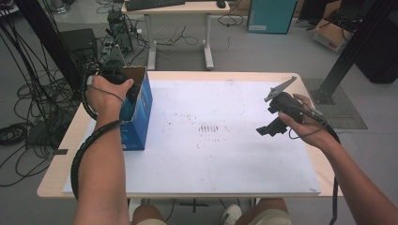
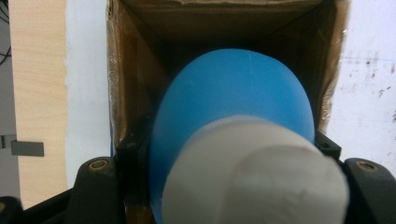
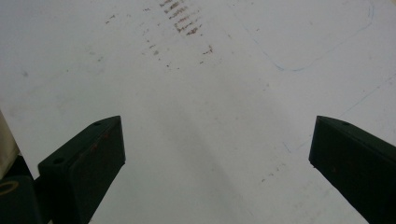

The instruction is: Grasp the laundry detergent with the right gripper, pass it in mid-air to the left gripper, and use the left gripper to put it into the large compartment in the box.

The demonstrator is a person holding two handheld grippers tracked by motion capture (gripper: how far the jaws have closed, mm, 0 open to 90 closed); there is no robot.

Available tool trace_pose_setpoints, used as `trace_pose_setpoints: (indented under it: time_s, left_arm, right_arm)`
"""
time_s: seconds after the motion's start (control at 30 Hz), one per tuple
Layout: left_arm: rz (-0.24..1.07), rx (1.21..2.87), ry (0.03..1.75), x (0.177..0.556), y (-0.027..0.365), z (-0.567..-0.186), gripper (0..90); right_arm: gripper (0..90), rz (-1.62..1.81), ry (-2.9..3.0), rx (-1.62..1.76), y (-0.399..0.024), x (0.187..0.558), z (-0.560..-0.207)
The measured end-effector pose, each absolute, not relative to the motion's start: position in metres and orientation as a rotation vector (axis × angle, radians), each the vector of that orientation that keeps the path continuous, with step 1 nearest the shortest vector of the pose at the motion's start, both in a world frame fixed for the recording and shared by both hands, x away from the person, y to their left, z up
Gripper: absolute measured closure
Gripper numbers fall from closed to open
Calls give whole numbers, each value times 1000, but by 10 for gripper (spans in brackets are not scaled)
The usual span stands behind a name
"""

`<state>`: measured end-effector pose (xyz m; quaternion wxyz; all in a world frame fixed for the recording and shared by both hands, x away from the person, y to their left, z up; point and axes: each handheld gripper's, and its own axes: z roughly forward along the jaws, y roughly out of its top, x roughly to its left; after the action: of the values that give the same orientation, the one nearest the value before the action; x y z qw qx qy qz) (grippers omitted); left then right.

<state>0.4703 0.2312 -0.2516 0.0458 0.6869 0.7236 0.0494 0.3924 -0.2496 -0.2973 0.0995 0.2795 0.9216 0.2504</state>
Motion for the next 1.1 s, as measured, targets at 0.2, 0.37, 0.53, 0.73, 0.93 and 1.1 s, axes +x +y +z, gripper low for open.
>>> trace_pose_setpoints:
  time_s: [0.2, 0.37, 0.53, 0.73, 0.93, 1.1]
  left_arm:
    - [142, 2120, 2210, 470, 232, -262, 362]
    - [120, 2106, 2215, 469, 235, -276, 361]
    - [118, 2124, 2206, 472, 235, -276, 362]
    - [112, 2124, 2204, 474, 237, -276, 362]
    - [111, 2121, 2201, 473, 238, -277, 361]
    - [124, 2119, 2195, 473, 239, -277, 361]
  right_arm:
    - [37, 731, 2729, 835, -249, 392, -298]
    - [36, 723, 2734, 832, -250, 393, -298]
    - [37, 706, 2733, 845, -252, 393, -297]
    - [37, 712, 2727, 852, -252, 394, -298]
    - [37, 696, 2732, 854, -252, 396, -299]
    - [37, 686, 2739, 849, -252, 396, -298]
